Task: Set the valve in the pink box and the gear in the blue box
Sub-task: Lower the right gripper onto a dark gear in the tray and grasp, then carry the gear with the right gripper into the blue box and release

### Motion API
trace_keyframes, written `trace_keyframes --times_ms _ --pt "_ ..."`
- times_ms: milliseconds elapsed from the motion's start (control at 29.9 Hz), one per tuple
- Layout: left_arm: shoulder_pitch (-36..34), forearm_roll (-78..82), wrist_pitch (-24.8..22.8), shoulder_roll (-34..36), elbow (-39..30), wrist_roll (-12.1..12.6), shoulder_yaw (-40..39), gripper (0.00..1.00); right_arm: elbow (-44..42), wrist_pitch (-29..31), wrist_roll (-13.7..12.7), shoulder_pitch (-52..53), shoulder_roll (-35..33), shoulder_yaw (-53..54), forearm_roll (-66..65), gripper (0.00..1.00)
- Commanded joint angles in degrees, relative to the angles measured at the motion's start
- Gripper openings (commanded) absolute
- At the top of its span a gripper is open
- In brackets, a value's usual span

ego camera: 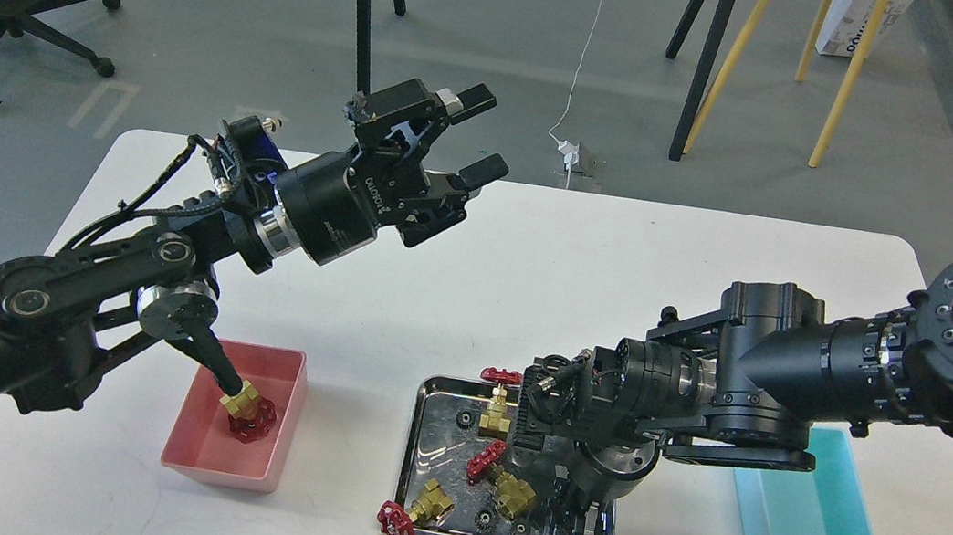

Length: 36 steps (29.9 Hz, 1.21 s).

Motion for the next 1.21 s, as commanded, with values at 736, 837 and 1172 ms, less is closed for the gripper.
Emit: trace_keyframes --times_ms 736,837,1172 --pt "0.01 0.00 0.02 -0.28 0.00 0.00 0.00 0.77 0.09 0.00 0.40 4.74 0.00 1.93 0.09 0.16" --pt "0.09 0.00 0.02 -0.28 0.00 0.00 0.00 0.77 0.09 0.00 0.40 6.49 0.00 3.60 0.09 0.16" --pt "0.27 0.00 0.02 -0.89 0.00 0.00 0.00 0.77 3.68 0.00 0.40 11.50 -20.54 7.30 0.18 0.16"
